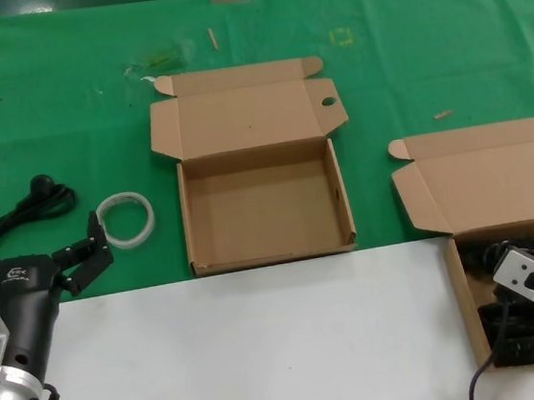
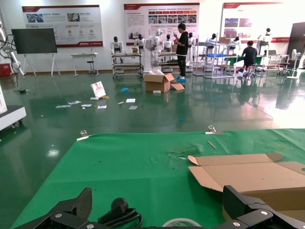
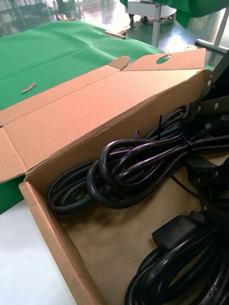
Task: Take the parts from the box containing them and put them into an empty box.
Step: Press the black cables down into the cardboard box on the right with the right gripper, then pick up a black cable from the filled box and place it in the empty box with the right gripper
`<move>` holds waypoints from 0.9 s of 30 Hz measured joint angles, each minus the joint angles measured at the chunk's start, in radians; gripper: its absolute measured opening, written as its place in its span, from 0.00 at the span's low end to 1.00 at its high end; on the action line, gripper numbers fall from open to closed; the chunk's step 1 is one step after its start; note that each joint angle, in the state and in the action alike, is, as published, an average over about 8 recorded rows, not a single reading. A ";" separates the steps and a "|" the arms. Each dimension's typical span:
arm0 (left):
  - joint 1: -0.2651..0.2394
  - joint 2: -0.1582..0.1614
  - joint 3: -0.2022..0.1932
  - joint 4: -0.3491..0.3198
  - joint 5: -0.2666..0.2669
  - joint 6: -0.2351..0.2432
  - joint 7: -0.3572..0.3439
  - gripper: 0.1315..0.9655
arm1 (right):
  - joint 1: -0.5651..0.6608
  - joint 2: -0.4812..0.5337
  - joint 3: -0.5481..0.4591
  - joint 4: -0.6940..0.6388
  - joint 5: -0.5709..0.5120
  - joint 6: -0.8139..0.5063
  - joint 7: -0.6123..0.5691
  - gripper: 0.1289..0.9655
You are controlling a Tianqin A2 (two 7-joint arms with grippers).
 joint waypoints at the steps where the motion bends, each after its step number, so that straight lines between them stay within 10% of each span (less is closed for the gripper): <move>1: 0.000 0.000 0.000 0.000 0.000 0.000 0.000 1.00 | 0.000 0.000 -0.001 0.003 0.000 0.002 0.002 0.21; 27: 0.000 0.000 0.000 0.000 0.000 0.000 0.000 1.00 | -0.128 -0.002 -0.133 0.457 -0.069 0.287 0.125 0.12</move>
